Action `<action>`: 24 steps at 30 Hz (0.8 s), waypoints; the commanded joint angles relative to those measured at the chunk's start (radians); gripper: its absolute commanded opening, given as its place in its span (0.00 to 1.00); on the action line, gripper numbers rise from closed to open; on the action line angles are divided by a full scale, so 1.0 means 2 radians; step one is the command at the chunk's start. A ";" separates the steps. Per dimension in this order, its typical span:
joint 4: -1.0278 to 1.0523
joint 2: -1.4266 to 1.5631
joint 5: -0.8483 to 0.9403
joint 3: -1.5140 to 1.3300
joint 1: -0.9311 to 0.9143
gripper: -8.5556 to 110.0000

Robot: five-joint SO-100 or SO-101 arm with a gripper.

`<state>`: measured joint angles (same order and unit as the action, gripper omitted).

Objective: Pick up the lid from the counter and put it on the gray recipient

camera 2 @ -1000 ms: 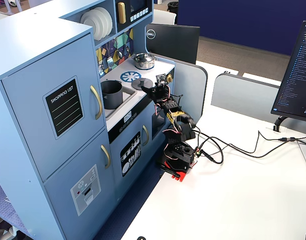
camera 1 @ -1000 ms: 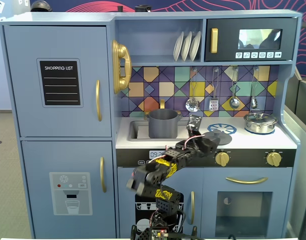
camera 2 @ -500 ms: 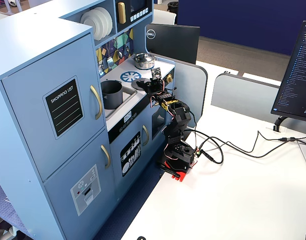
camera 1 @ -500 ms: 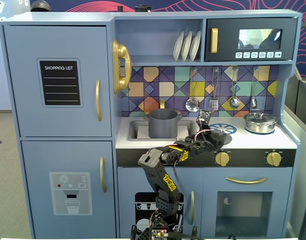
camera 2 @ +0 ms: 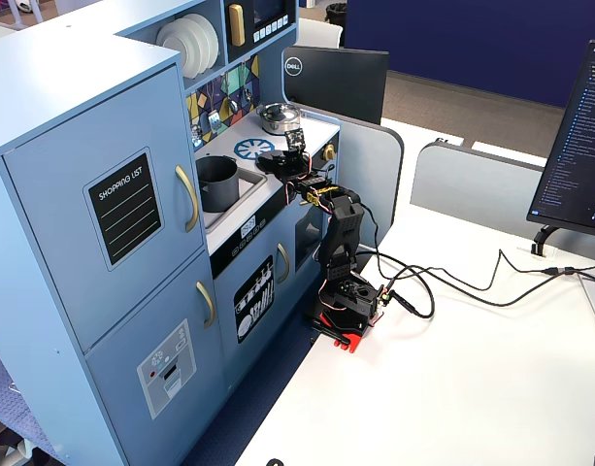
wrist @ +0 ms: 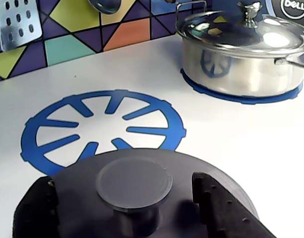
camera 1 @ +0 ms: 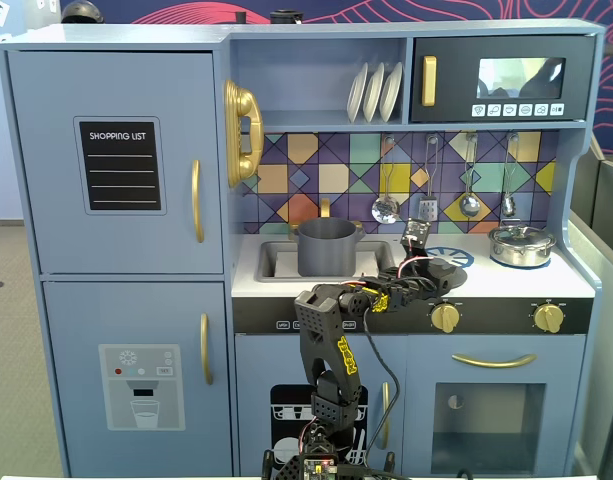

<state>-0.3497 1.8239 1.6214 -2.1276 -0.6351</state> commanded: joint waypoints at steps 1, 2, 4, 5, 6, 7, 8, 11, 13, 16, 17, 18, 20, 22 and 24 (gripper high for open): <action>-0.015 -0.007 -0.004 0.043 0.006 0.25; -0.015 -0.009 -0.006 0.043 0.007 0.24; -0.015 -0.015 -0.006 0.041 0.011 0.21; -0.015 -0.017 -0.005 0.040 0.014 0.19; -0.015 -0.018 -0.003 0.039 0.016 0.15; -0.016 -0.021 -0.003 0.039 0.019 0.12; -0.018 -0.021 -0.005 0.038 0.022 0.09; -0.035 -0.021 -0.018 0.031 0.031 0.07; -0.042 -0.012 -0.021 0.024 0.036 0.07; -0.043 0.005 -0.023 0.021 0.041 0.07; -0.043 0.011 -0.023 0.021 0.041 0.07; -0.043 0.017 -0.021 0.023 0.042 0.07; -0.042 0.031 -0.016 0.026 0.042 0.07; -0.035 0.049 -0.013 0.031 0.042 0.07; -0.023 0.068 -0.011 0.041 0.041 0.07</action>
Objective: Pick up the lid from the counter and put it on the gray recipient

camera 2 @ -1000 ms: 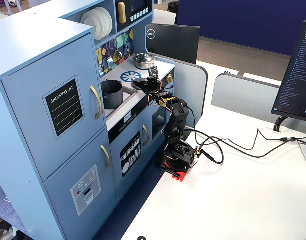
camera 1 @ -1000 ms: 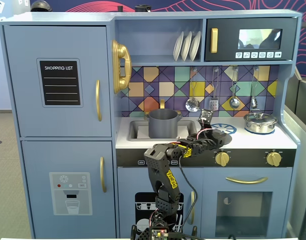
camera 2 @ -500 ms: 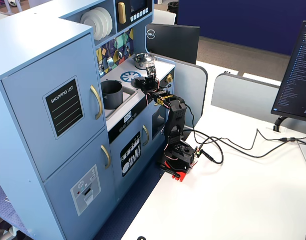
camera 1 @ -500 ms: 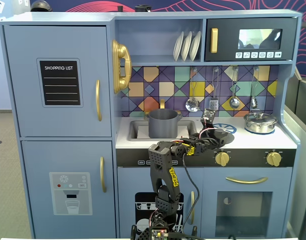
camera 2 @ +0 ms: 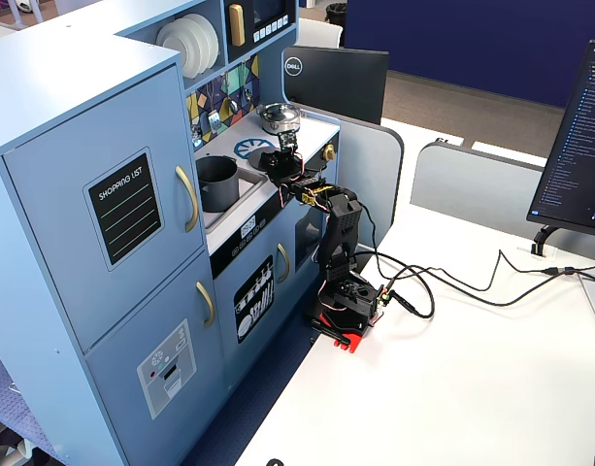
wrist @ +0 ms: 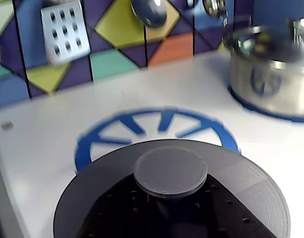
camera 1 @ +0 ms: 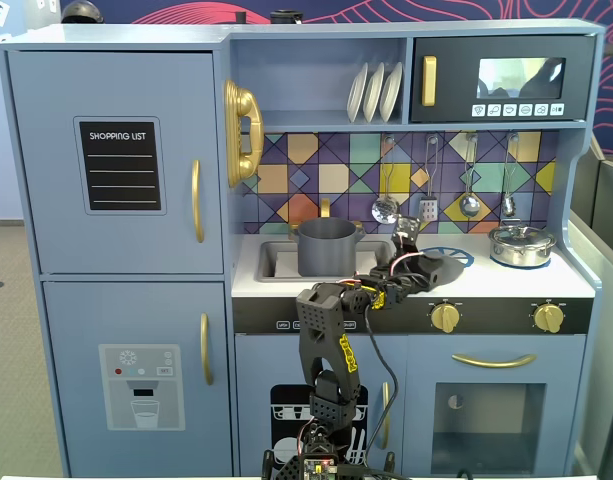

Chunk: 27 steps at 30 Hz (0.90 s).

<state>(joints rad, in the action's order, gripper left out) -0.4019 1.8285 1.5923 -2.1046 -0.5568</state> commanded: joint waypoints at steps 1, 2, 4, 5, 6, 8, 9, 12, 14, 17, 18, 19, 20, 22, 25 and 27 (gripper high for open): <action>0.015 0.076 0.005 0.035 0.002 0.07; 0.028 0.087 0.008 0.041 0.001 0.07; 0.053 0.110 0.008 0.054 0.003 0.07; 0.071 0.123 0.008 0.061 0.006 0.07; 0.089 0.136 0.009 0.067 0.011 0.07; 0.124 0.160 0.009 0.081 0.023 0.07; 0.143 0.172 0.009 0.091 0.031 0.07; 0.189 0.196 0.015 0.123 0.062 0.07; 0.216 0.204 0.018 0.146 0.090 0.07; 0.239 0.206 0.026 0.170 0.137 0.07; 0.251 0.203 0.026 0.176 0.152 0.07; 0.262 0.201 0.024 0.183 0.168 0.07; 0.267 0.198 0.023 0.184 0.183 0.07; 0.269 0.189 0.028 0.182 0.208 0.07; 0.268 0.175 0.043 0.170 0.234 0.07; 0.264 0.164 0.038 0.165 0.244 0.07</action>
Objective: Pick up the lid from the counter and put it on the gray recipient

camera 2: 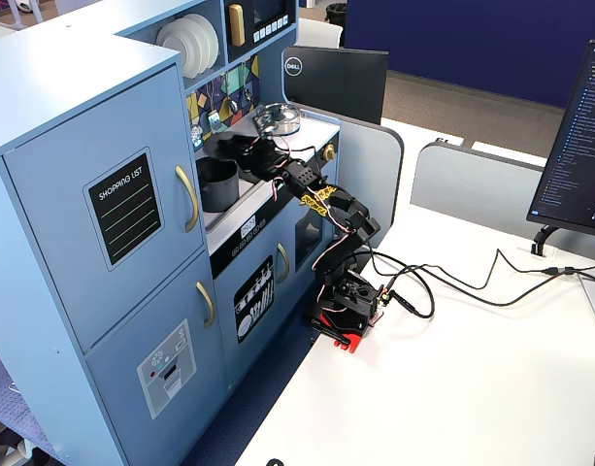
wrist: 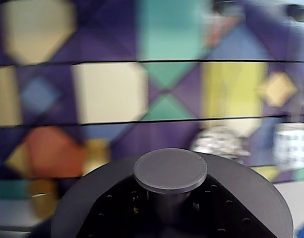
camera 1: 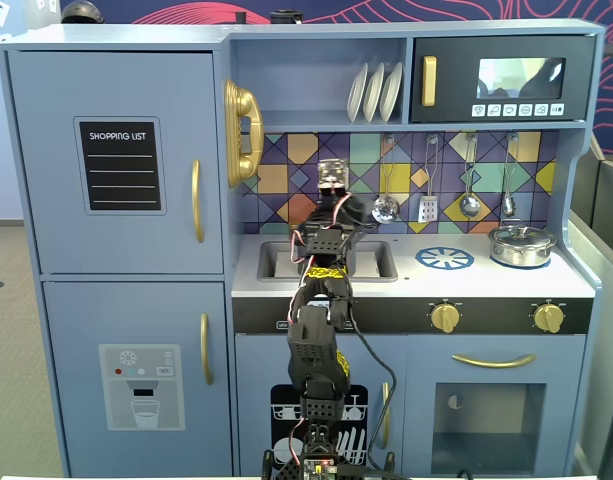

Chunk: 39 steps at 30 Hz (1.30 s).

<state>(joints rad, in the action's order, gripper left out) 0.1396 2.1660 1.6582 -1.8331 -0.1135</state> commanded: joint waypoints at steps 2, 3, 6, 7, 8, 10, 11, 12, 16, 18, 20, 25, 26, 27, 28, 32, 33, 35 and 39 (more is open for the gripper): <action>-0.015 -0.018 0.000 0.028 0.030 0.07; -0.019 -0.025 -0.002 0.028 0.031 0.07; -0.025 -0.037 -0.011 0.028 0.038 0.07; -0.026 -0.041 -0.014 0.027 0.040 0.07; -0.026 -0.043 -0.014 0.025 0.041 0.07; -0.031 -0.046 -0.014 0.020 0.045 0.07; -0.033 -0.047 -0.014 0.016 0.046 0.07; -0.033 -0.047 -0.013 0.013 0.046 0.07; -0.033 -0.040 -0.012 -0.001 0.045 0.07; -0.029 -0.031 -0.012 -0.008 0.043 0.07; -0.025 -0.021 -0.012 -0.016 0.041 0.07; -0.015 0.002 -0.013 -0.035 0.037 0.07; -0.012 0.005 -0.012 -0.036 0.037 0.07; -0.010 0.007 -0.012 -0.037 0.035 0.07; -0.009 0.008 -0.012 -0.038 0.035 0.07; 0.001 0.014 -0.009 -0.034 0.031 0.07; 0.005 0.014 -0.008 -0.032 0.030 0.07; 0.009 0.014 -0.005 -0.027 0.030 0.07; 0.018 0.011 0.007 -0.016 0.031 0.07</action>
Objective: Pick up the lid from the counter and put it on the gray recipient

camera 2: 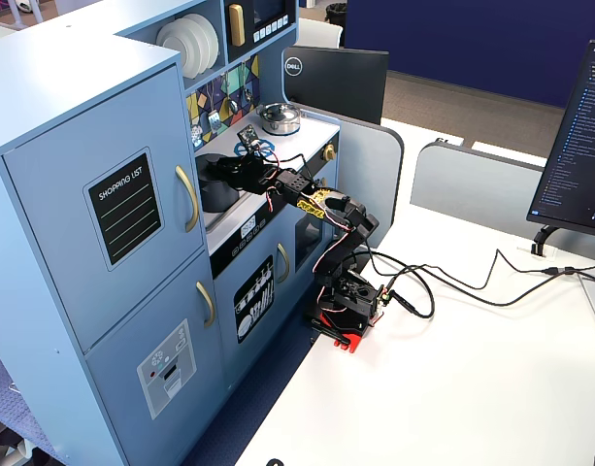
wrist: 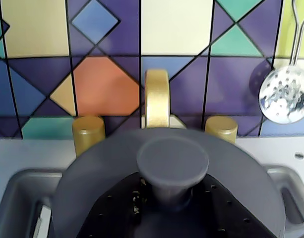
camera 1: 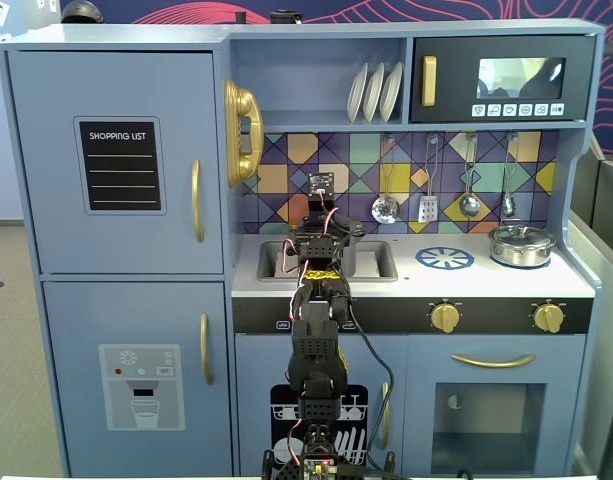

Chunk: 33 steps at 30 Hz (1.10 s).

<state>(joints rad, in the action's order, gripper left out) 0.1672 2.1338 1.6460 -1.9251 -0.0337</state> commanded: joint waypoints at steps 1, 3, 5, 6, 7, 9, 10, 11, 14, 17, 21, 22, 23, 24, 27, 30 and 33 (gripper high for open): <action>0.008 0.025 0.017 0.034 -0.009 0.07; 0.015 0.024 0.024 0.040 -0.009 0.07; 0.024 0.024 0.026 0.043 -0.010 0.13; 0.031 0.025 0.024 0.046 -0.010 0.17; 0.034 0.028 0.018 0.048 -0.009 0.21; 0.047 0.043 0.025 0.049 -0.007 0.26; 0.060 0.058 0.022 0.050 -0.003 0.26; 0.081 0.074 0.023 0.053 0.001 0.26; 0.173 0.147 0.030 0.059 0.012 0.25; 0.286 0.248 0.033 0.027 0.008 0.19; 0.424 0.390 0.000 -0.061 -0.008 0.07; 0.442 0.420 -0.021 -0.087 -0.013 0.07; 0.459 0.447 -0.038 -0.114 -0.021 0.07; 0.482 0.468 -0.041 -0.138 -0.028 0.07; 0.527 0.507 -0.072 -0.211 -0.035 0.07; 0.537 0.522 -0.114 -0.289 -0.030 0.07; 0.521 0.522 -0.147 -0.367 -0.016 0.07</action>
<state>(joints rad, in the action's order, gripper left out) 1.2210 3.1615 1.4251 -2.5602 -0.0767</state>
